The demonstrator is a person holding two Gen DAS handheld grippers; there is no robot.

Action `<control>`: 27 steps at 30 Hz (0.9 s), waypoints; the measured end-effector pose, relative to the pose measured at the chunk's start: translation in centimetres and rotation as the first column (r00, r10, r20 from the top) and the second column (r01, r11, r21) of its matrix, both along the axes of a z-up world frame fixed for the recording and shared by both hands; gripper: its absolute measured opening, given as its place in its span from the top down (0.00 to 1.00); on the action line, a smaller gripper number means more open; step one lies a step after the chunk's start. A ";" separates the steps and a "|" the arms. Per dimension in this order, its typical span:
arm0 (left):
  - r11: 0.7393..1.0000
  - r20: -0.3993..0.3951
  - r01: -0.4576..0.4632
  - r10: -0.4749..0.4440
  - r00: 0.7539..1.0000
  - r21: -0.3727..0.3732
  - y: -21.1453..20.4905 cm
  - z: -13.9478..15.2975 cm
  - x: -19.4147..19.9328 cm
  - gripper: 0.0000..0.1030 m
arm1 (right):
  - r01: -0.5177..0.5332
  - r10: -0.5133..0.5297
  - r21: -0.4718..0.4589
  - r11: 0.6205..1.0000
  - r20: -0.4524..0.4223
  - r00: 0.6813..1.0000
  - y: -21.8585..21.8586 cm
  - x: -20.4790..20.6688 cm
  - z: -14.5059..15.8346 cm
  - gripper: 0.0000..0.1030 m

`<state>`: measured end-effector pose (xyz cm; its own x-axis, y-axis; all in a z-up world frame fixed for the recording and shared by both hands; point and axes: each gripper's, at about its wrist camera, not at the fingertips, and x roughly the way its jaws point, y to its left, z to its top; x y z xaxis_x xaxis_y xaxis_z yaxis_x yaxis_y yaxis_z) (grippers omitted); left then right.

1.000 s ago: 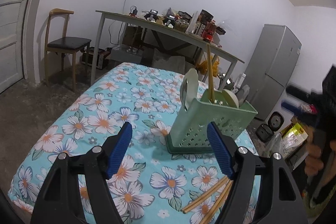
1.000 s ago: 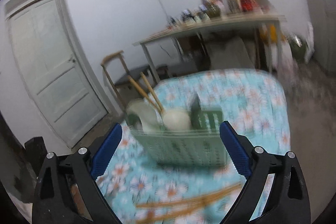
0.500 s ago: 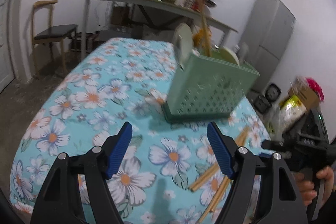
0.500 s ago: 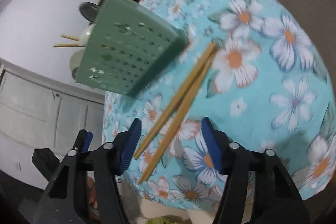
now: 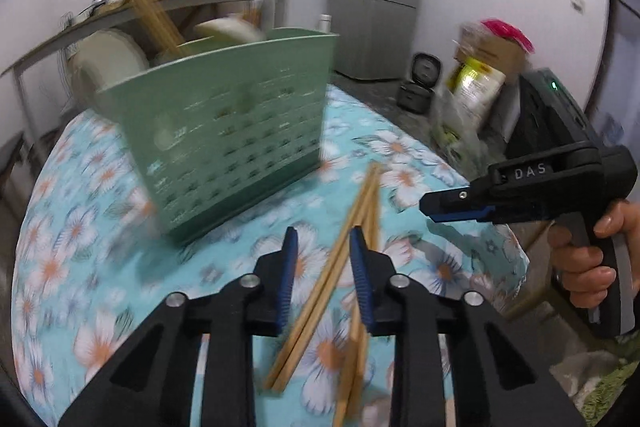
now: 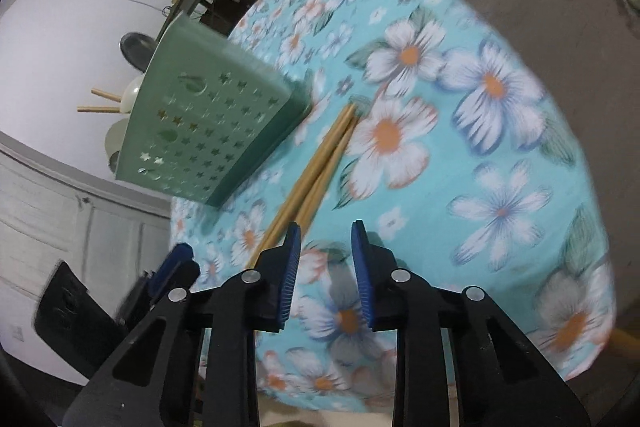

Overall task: Organize utensils
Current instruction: 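Return both grippers to the remaining chopsticks and close the left gripper on them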

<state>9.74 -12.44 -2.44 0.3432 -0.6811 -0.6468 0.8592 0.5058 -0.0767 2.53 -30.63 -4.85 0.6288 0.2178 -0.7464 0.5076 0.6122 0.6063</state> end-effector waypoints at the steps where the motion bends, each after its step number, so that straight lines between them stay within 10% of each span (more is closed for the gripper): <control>1: 1.000 0.004 0.024 -0.024 1.000 0.007 -1.0 0.0 0.0 0.79 | 0.002 -0.002 -0.024 1.000 -0.003 1.000 -0.4 0.2 0.0 0.76; 9: 0.990 0.025 0.131 -0.132 0.991 0.051 -7.0 -0.4 -0.2 0.79 | 0.021 -0.030 -0.205 0.979 -0.042 0.999 -2.7 -1.3 0.0 0.76; 27: 0.961 0.031 0.137 -0.148 0.988 0.240 -14.0 -4.9 2.3 0.79 | 0.018 -0.018 -0.131 0.991 -0.002 1.000 -5.4 -1.9 -1.5 0.76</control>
<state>12.05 -26.47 -7.34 0.2886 -0.5553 -0.7800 0.9235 0.3765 0.0737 0.60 -36.06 -6.30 0.6292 0.1069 -0.7699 0.5211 0.6769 0.5198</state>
